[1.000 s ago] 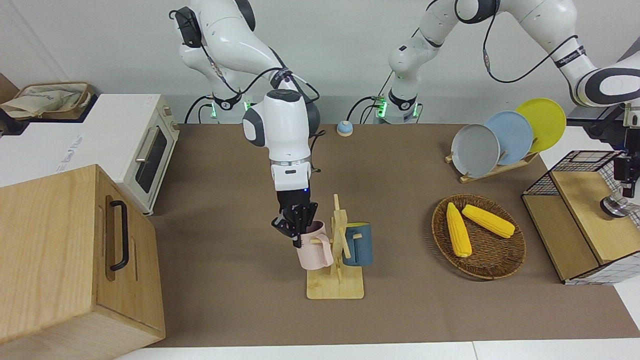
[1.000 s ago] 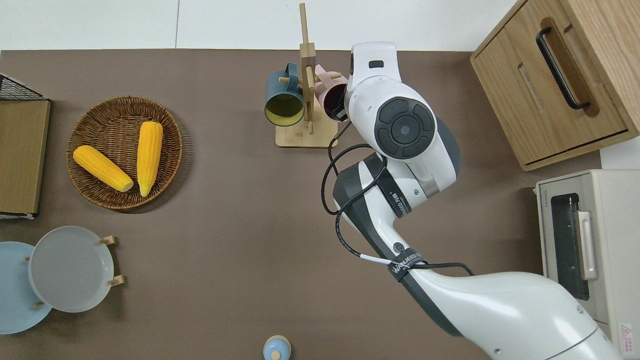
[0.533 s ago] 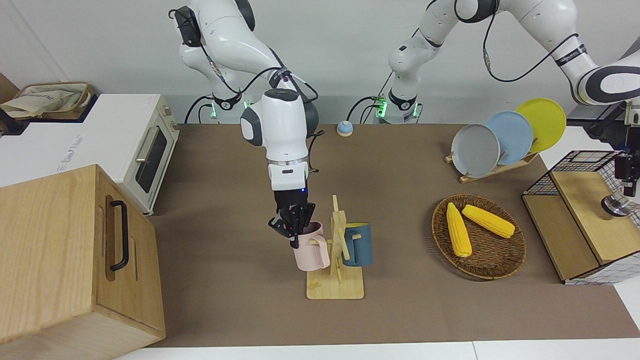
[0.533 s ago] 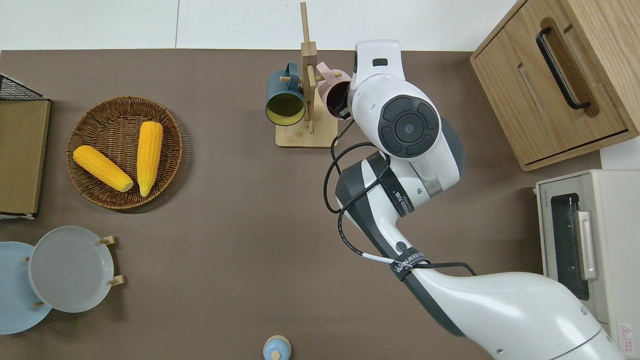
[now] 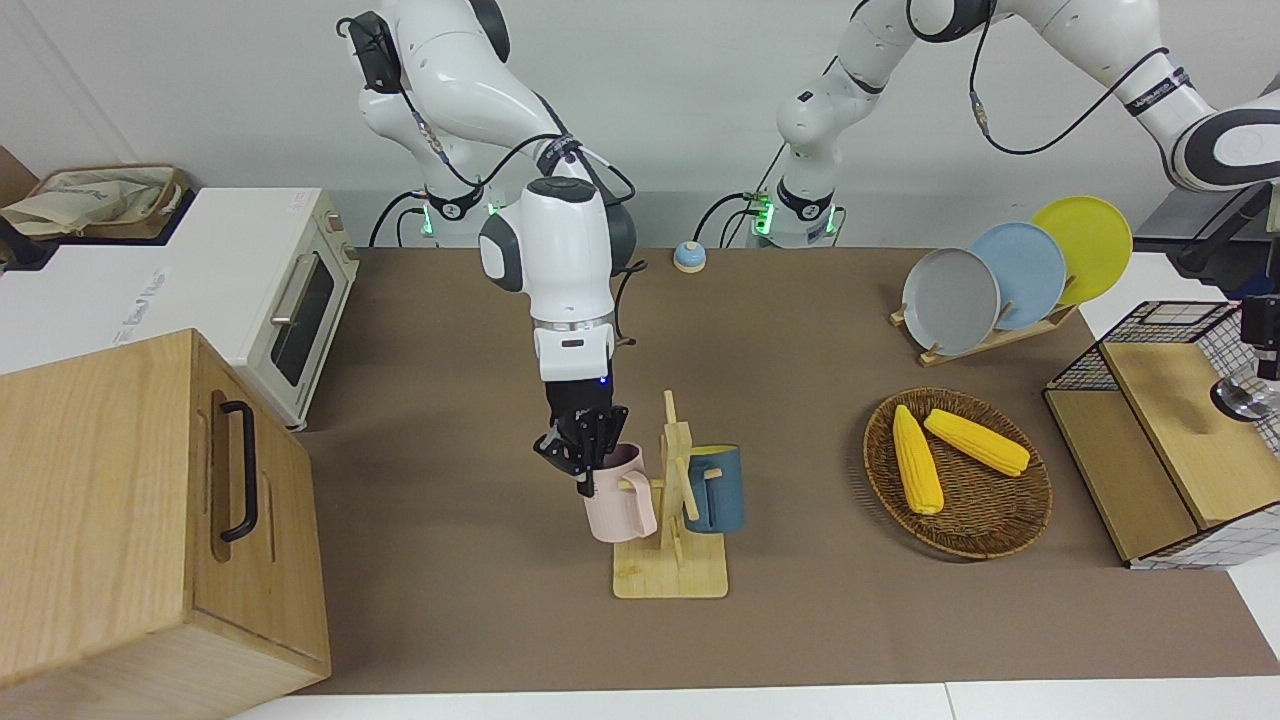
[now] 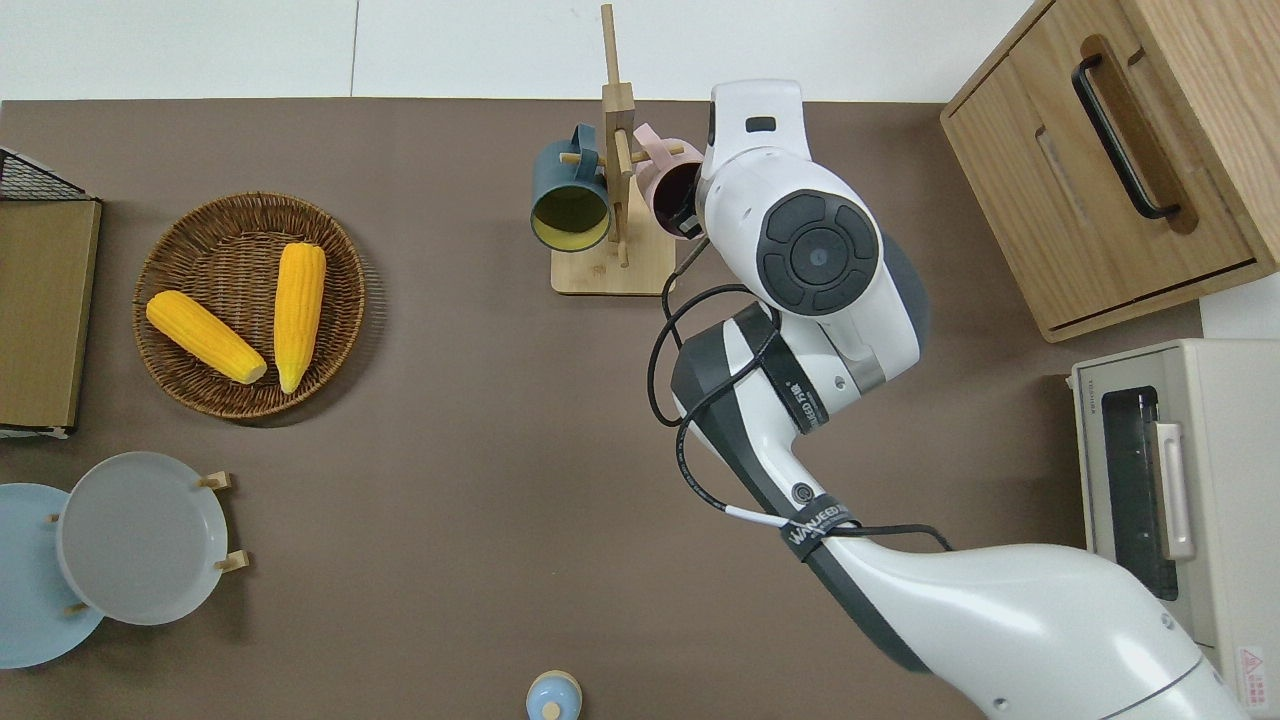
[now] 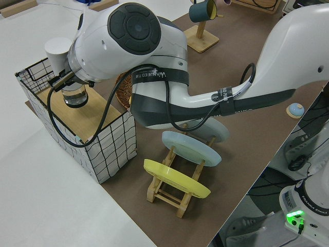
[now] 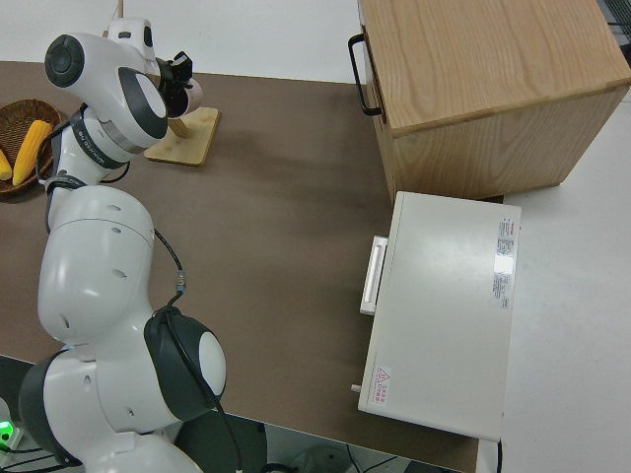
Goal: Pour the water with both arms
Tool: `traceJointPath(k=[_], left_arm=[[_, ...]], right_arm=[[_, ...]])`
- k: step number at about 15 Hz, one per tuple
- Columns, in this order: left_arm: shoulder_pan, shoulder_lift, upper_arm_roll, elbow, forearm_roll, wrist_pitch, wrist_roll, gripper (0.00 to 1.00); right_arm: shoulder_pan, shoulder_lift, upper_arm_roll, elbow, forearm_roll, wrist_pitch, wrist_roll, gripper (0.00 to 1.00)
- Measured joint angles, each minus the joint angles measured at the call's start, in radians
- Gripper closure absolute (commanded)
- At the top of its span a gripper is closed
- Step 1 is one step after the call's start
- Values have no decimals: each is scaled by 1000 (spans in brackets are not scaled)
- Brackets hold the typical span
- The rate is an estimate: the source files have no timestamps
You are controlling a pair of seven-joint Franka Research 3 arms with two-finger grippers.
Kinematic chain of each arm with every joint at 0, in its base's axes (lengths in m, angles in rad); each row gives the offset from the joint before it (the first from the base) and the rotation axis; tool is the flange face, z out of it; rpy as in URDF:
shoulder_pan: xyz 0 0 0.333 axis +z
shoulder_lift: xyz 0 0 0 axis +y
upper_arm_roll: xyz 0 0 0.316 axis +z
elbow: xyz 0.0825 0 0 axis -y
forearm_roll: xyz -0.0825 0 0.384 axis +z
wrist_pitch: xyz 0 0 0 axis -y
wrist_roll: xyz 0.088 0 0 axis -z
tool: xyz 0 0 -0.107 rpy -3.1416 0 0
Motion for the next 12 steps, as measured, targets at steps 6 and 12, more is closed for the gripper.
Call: traceJointPath(k=[6, 12], left_arm=[[0, -1, 1, 19, 49, -25, -48, 1000], [-1, -17, 0, 20, 59, -59, -77, 1000]], right_arm=[[-3, -18, -5, 0, 0, -33, 0, 1000], [-15, -28, -7, -2, 0, -35, 0, 1000]])
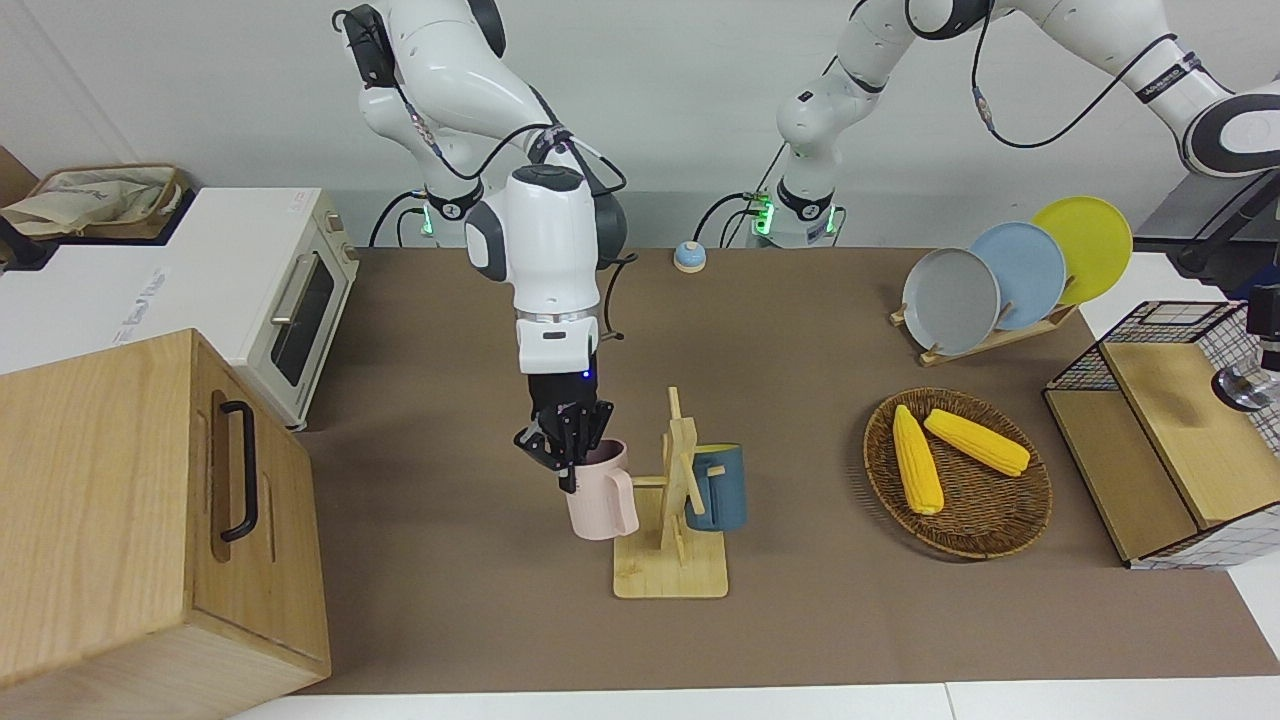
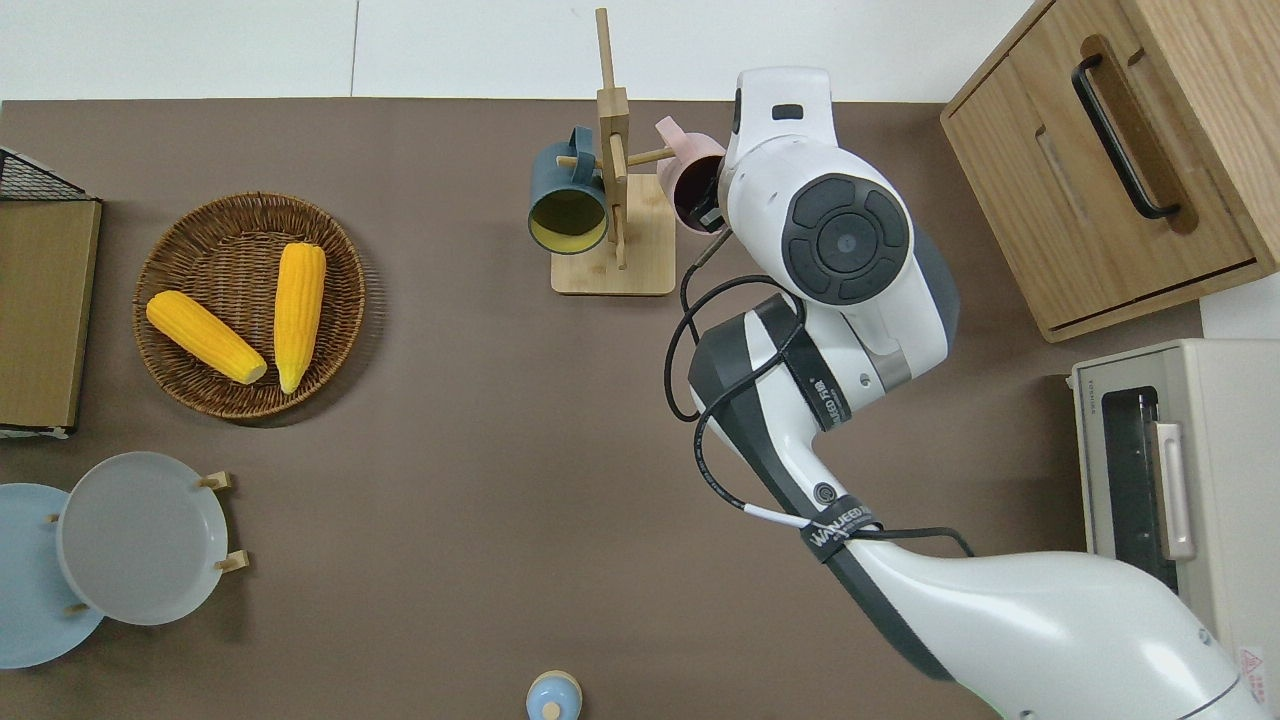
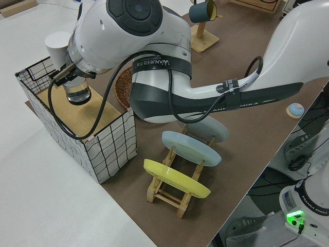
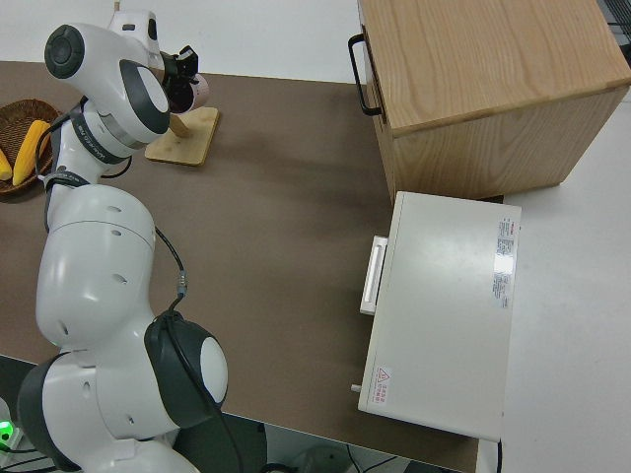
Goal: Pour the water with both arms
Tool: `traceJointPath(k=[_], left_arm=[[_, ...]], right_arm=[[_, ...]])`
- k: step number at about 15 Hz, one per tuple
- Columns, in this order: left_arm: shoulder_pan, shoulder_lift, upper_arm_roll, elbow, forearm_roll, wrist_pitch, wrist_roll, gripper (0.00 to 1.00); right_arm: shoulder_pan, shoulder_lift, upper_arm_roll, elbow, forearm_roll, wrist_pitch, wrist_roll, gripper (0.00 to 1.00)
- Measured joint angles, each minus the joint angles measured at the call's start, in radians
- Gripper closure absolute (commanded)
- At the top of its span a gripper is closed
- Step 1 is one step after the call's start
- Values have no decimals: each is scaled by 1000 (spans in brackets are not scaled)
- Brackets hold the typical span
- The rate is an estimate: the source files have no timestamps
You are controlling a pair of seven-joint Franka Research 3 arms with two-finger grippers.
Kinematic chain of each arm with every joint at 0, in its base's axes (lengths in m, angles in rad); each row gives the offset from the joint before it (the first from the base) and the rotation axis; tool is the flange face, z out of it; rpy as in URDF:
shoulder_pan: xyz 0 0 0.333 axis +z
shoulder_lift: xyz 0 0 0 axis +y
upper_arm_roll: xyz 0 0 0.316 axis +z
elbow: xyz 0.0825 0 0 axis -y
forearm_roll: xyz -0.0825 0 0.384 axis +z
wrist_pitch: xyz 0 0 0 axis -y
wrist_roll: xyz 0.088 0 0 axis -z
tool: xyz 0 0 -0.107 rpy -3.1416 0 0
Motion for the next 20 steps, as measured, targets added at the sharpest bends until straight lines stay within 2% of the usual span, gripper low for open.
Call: traceJointPath(k=[3, 6, 9, 13, 17, 20], left_arm=[[0, -8, -1, 0, 10, -13, -12, 1000], [0, -14, -2, 0, 48, -25, -47, 1000], [-1, -21, -6, 1, 59, -42, -76, 1000], [-4, -54, -15, 2, 122, -70, -149, 1000], [-26, -96, -16, 4, 147, -120, -208, 1000], [-58, -130, -17, 3, 210, -154, -295, 1000]], right_arm=[[-13, -13, -1, -12, 0, -14, -17, 1000], [-48, -40, -2, -41, 0, -31, -35, 1000], [-88, -79, -2, -71, 0, -91, -50, 1000], [-116, -142, -2, -79, 21, -259, -61, 1000], [-135, -216, -12, -81, 113, -437, -61, 1000], [-160, -273, -15, -82, 162, -566, -61, 1000]])
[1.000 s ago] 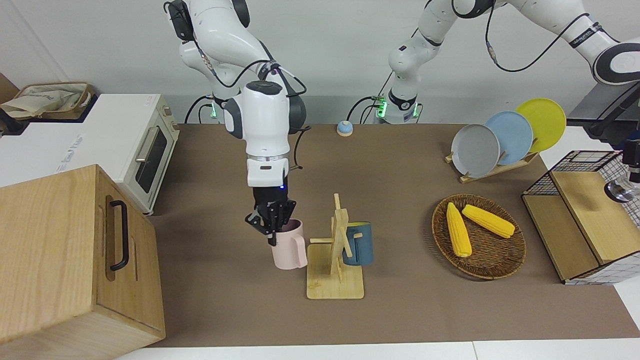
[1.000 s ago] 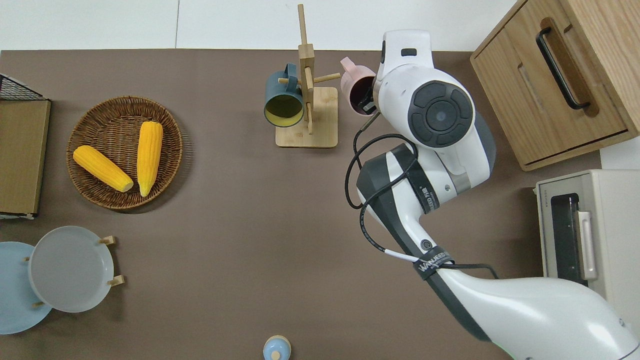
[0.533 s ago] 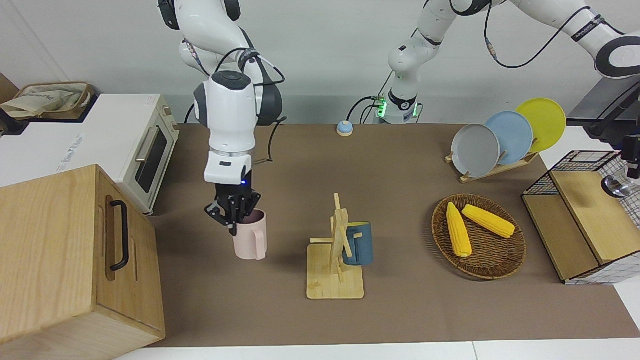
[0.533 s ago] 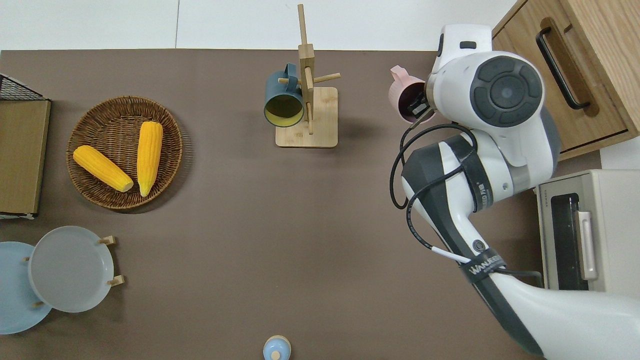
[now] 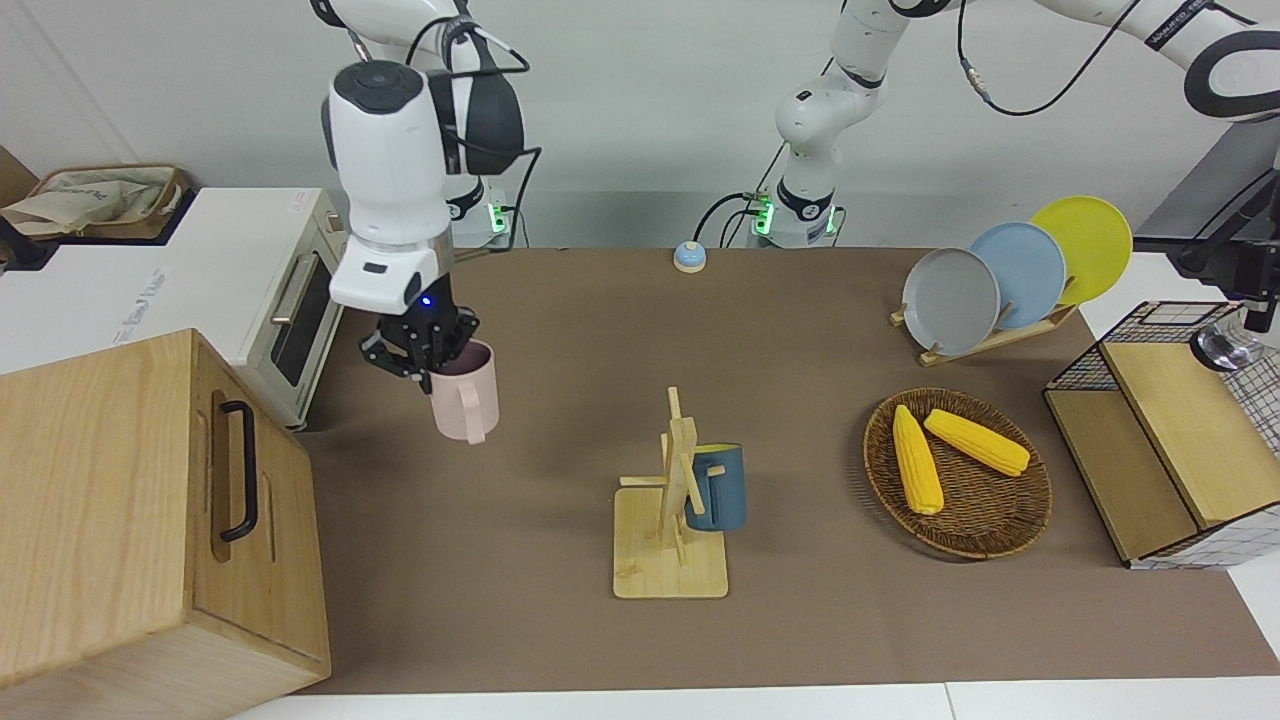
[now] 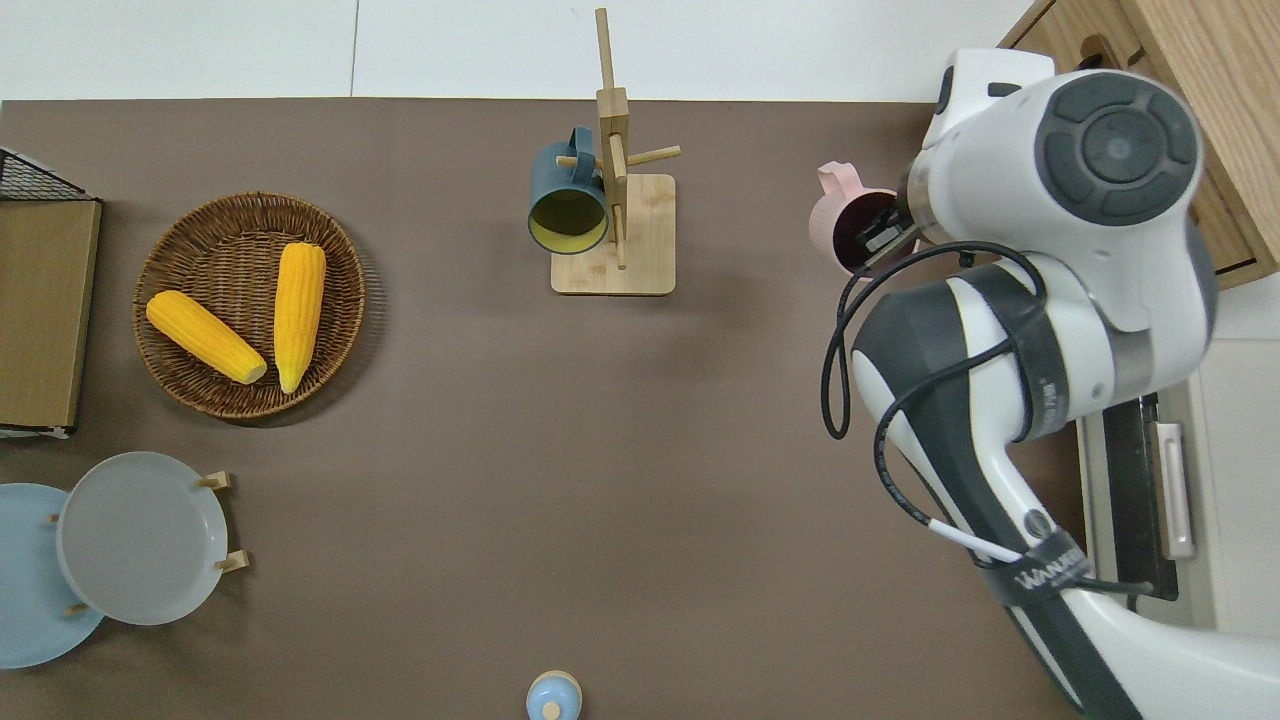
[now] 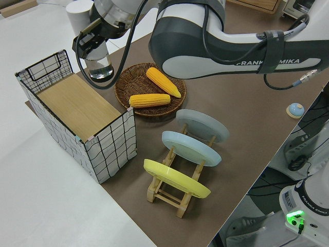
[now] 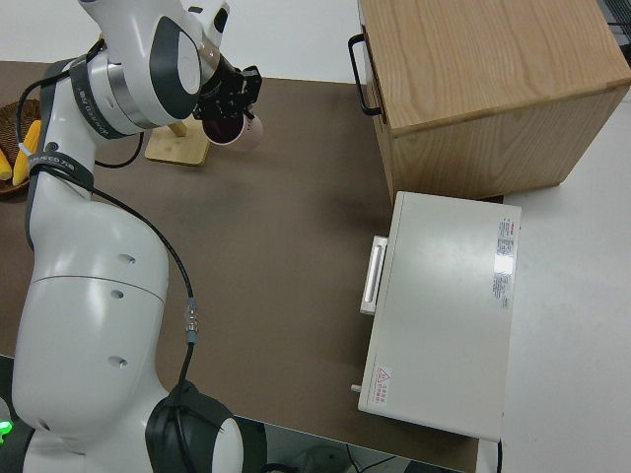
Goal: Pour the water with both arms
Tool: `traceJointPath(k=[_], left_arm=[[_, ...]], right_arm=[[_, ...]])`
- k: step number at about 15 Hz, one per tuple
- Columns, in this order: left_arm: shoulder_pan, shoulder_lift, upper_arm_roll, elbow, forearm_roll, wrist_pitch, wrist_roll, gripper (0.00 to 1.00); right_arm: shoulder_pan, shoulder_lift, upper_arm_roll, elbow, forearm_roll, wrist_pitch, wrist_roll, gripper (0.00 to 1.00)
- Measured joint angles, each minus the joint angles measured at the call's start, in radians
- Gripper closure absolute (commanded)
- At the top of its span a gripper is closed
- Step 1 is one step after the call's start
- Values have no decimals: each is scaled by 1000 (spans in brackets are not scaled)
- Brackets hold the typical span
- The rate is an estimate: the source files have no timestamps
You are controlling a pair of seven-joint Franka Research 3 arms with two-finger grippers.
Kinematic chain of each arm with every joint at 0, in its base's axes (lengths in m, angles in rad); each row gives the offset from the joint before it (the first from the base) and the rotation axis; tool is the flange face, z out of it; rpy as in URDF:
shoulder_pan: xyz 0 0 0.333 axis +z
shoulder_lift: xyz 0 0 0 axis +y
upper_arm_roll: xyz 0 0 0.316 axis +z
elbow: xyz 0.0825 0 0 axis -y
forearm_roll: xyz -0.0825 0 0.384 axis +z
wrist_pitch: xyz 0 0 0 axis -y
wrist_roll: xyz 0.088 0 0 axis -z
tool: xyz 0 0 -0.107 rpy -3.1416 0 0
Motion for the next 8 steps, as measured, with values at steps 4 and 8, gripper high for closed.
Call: traceJointPath(k=[4, 8], left_arm=[[-54, -48, -1, -22, 30, -28, -97, 1000], [-113, -122, -3, -111, 85, -37, -205, 1000]], right_arm=[[-8, -60, 6, 0, 26, -163, 31, 1000], [-8, -99, 15, 1, 139, -317, 163, 1000]])
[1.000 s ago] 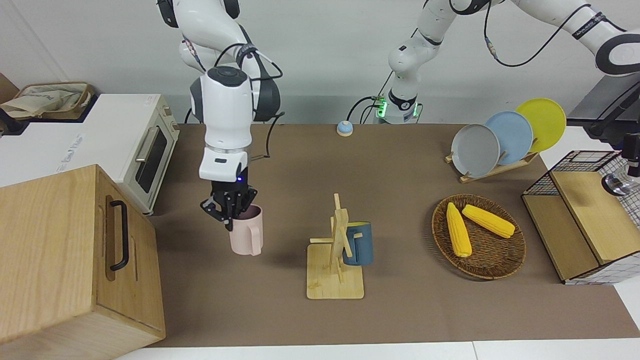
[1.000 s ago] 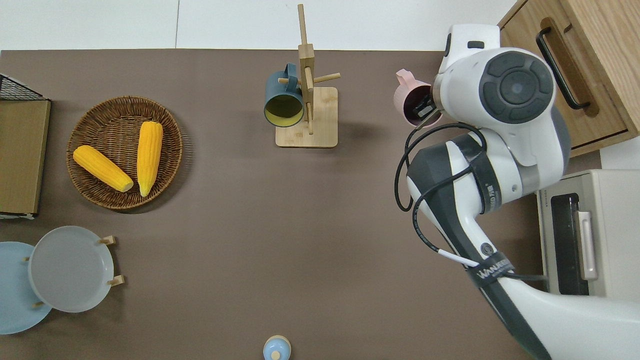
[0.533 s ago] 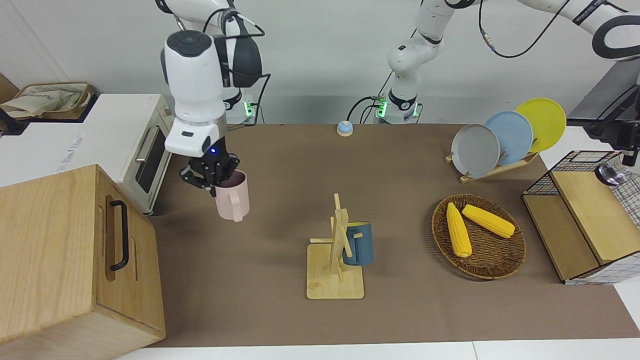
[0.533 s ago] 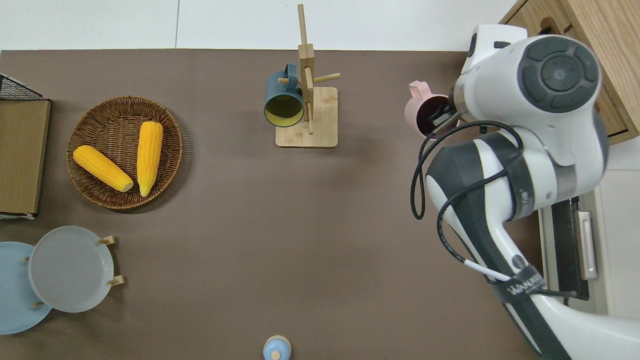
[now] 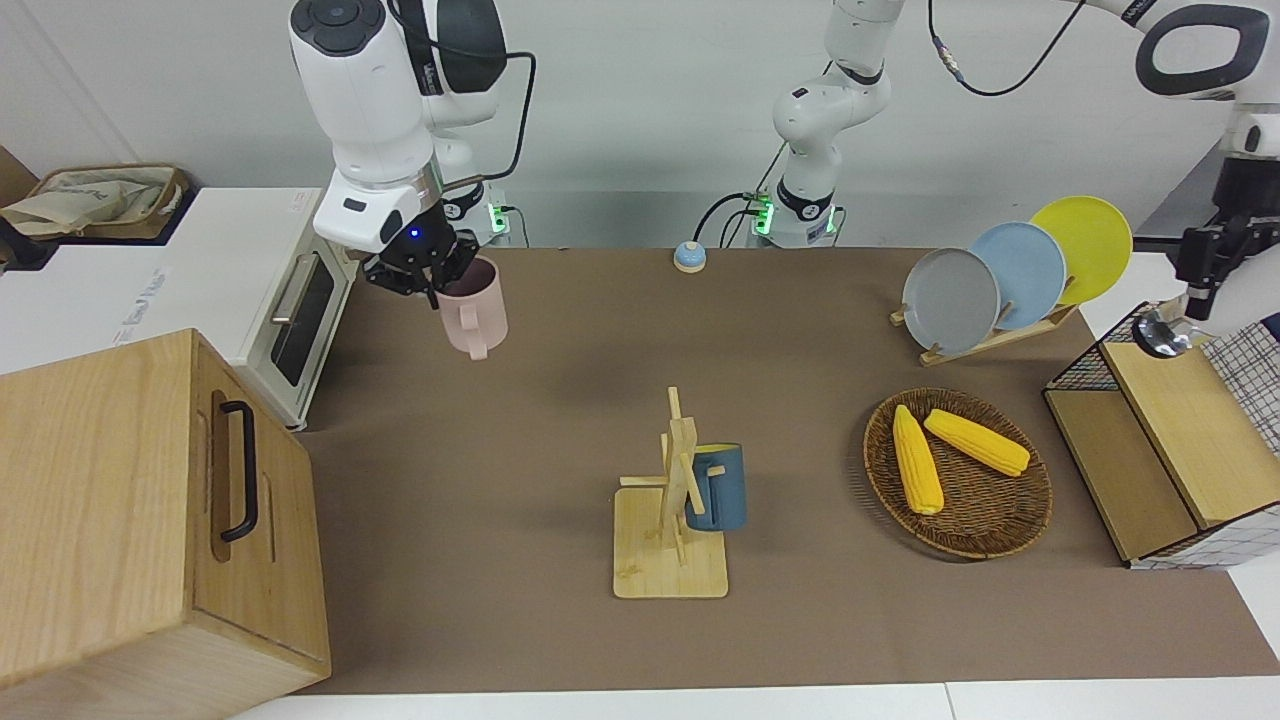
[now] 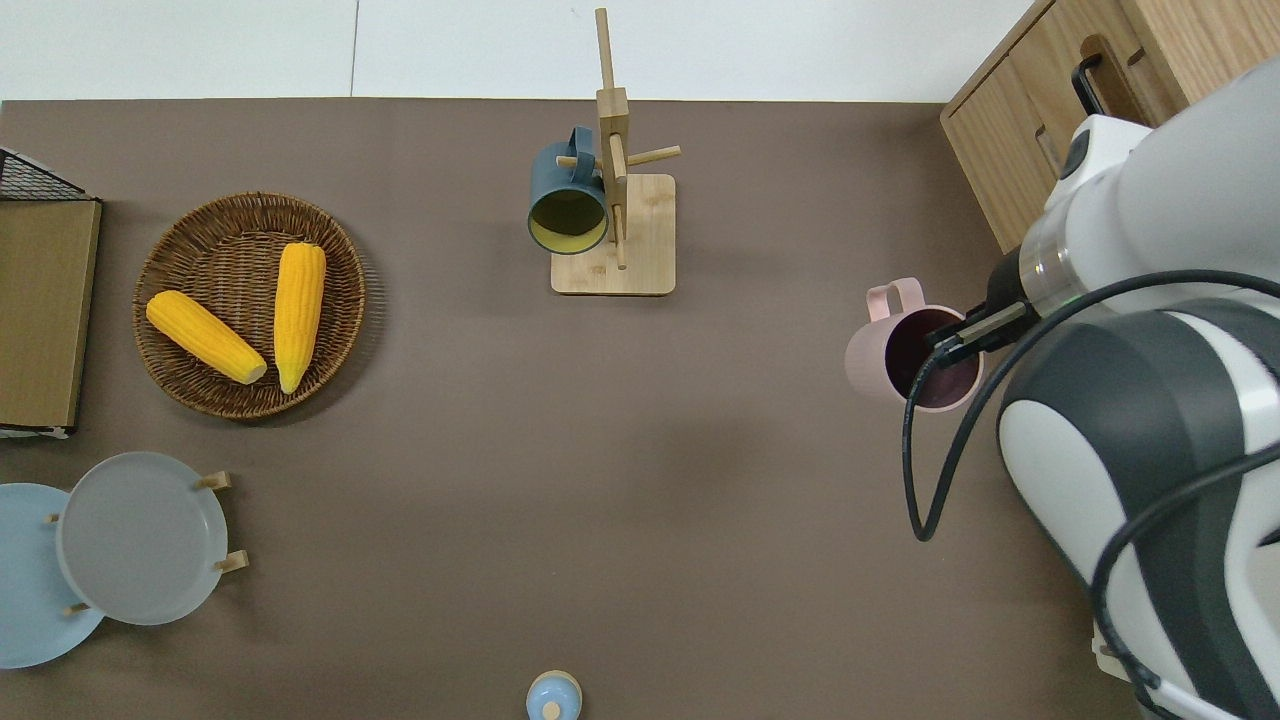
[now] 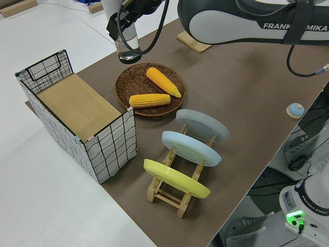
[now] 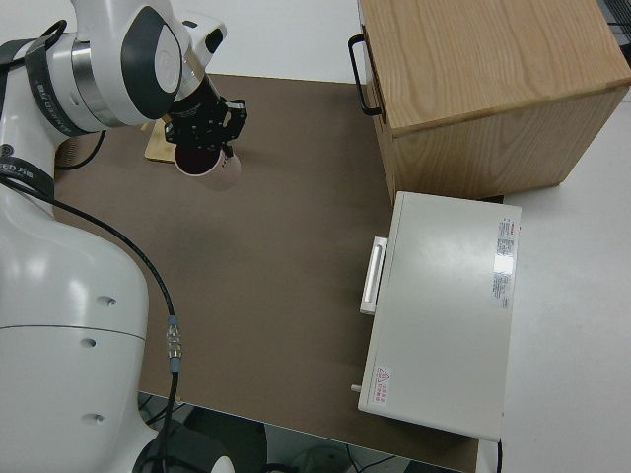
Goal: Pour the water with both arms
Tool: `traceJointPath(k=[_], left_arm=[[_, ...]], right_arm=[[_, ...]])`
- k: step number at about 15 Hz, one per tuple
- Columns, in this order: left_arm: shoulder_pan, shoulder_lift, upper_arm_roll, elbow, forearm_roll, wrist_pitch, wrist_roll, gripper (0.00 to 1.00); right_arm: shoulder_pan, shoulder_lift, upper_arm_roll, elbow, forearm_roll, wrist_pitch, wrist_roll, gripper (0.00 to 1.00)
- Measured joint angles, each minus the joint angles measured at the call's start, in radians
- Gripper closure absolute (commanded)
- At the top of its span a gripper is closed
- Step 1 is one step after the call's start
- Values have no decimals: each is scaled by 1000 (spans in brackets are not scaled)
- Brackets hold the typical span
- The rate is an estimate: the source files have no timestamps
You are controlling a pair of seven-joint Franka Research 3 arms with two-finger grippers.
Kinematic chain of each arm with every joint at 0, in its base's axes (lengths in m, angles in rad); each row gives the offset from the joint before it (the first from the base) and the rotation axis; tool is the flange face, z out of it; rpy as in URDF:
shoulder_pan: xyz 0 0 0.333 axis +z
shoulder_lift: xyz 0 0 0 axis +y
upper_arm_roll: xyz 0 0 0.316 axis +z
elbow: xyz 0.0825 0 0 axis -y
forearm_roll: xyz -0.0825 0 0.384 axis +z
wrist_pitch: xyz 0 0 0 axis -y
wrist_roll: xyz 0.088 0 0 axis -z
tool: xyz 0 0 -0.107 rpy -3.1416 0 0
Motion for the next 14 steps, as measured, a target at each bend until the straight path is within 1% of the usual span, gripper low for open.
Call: traceJointPath(k=[1, 2, 3, 6, 9, 11, 14], left_arm=[[-15, -22, 0, -26, 9, 0, -26, 1000], [-29, -44, -1, -50, 12, 0, -47, 1000], [-41, -65, -1, -73, 14, -1, -64, 1000], [-64, -130, -5, -153, 16, -3, -91, 1000], [-67, -193, -27, -241, 17, -1, -94, 1000], [-67, -236, -51, -300, 17, -1, -105, 1000], [-67, -306, -94, -394, 17, 2, -124, 1000]], right_arm=[[0, -6, 7, 0, 26, -25, 40, 1000], [0, -10, 21, 0, 45, -39, 84, 1000], [0, -12, 42, 0, 58, -48, 132, 1000], [1, -13, 119, -3, 89, -60, 259, 1000], [3, -13, 184, -7, 139, -57, 392, 1000], [3, -13, 221, -16, 168, -26, 467, 1000], [5, -10, 284, -52, 201, 69, 605, 1000]])
